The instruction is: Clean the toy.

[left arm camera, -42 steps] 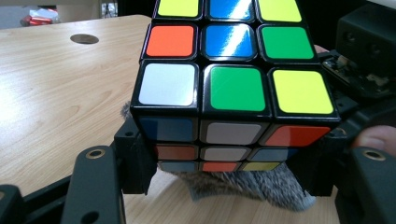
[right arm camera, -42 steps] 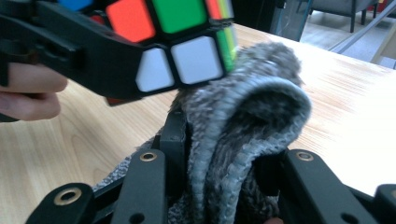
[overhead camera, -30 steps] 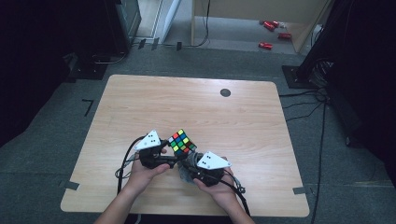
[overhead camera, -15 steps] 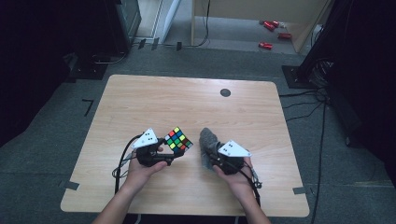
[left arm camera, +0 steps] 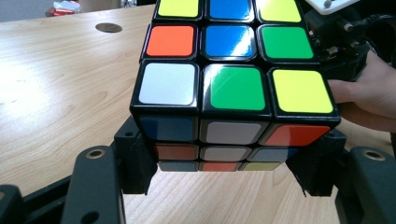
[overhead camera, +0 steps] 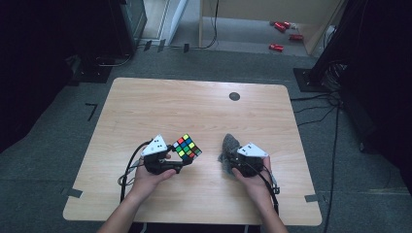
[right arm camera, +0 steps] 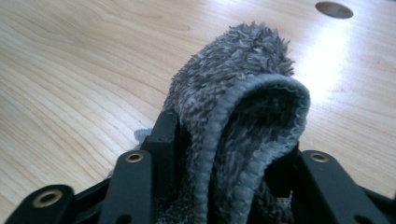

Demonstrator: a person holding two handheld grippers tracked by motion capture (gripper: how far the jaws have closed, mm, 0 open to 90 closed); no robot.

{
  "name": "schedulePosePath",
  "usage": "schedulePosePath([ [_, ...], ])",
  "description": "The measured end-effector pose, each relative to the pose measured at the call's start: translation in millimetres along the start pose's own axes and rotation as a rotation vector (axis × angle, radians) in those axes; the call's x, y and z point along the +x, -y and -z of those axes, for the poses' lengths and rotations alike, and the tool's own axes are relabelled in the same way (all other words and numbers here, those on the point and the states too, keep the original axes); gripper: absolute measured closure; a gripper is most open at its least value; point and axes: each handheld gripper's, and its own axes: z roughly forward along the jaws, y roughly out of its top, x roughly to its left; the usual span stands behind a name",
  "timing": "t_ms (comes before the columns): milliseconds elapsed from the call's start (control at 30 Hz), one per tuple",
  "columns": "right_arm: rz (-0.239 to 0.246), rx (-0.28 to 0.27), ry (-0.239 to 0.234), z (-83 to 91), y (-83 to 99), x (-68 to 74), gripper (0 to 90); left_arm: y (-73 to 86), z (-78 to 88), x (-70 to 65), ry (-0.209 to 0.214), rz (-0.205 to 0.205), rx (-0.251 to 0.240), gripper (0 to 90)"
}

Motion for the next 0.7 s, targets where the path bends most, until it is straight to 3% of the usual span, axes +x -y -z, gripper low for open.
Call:
schedulePosePath([
  [233,-0.057,0.018,-0.009,-1.9,2.3,-7.7,44.1,0.4,-0.7,0.1,-0.003,-0.004,0.004,35.1],
  [267,-0.074,0.014,-0.02,-1.4,1.9,-10.1,34.8,0.6,-0.9,-0.1,-0.002,-0.003,0.005,35.1],
  [300,-0.074,0.014,-0.02,-1.4,1.9,-10.1,34.8,0.7,-1.2,-0.1,-0.003,-0.003,0.006,35.1],
  [367,-0.095,0.024,0.016,0.8,0.4,-13.0,19.6,1.1,-1.8,-0.1,-0.006,-0.001,0.01,35.0],
  [400,-0.103,0.024,0.019,1.7,0.0,-14.0,17.3,1.1,-1.8,-0.1,-0.006,-0.001,0.01,35.1],
  [533,-0.12,0.024,0.021,6.4,-3.0,-18.3,13.7,1.5,-2.4,0.1,-0.009,-0.003,0.015,35.0],
  [700,-0.108,-0.024,0.027,19.1,-13.0,-17.8,13.8,2.2,-3.5,-0.3,-0.016,-0.011,0.022,35.1],
])
